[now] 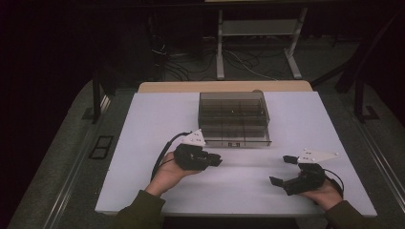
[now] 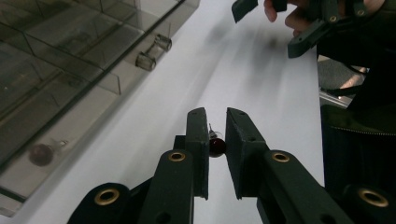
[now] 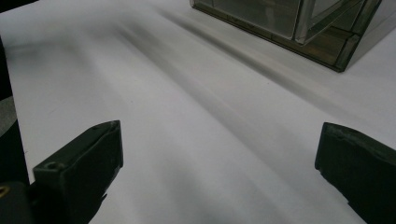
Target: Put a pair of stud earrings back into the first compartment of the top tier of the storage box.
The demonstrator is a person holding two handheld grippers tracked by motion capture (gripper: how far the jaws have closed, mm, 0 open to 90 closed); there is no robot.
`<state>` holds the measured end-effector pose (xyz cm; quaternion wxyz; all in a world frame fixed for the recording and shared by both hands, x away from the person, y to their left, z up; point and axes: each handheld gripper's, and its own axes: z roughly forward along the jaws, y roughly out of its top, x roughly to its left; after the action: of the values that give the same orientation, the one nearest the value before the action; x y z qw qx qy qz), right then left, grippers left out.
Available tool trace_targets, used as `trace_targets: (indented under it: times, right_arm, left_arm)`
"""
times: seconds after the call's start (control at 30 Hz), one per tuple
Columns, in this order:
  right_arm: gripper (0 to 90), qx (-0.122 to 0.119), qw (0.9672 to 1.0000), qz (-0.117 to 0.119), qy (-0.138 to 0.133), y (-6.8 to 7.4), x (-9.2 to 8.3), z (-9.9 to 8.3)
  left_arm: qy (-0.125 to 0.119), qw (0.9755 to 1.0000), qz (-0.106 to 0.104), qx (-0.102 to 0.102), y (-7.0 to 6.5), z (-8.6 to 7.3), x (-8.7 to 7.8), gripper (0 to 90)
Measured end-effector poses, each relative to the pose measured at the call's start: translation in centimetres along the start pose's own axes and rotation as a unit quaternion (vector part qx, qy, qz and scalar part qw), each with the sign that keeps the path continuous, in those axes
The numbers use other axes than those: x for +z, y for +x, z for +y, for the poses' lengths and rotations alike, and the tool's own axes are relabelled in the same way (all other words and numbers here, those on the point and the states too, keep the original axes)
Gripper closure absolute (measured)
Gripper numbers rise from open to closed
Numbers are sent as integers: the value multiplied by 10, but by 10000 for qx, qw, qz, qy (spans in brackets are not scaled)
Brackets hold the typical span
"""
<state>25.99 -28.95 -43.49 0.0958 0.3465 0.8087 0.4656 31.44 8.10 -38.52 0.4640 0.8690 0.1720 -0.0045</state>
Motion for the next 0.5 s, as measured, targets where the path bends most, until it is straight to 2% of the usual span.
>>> trace_targets:
  times: [0.43,0.5]
  right_arm:
    - [5,12,10000,-6,7,0,1,0]
    - [5,-47,10000,-4,4,-1,1,0]
  left_arm:
    - [-143,9998,86,136,9,24,-11,782]
    - [-149,9997,107,173,12,28,-11,782]
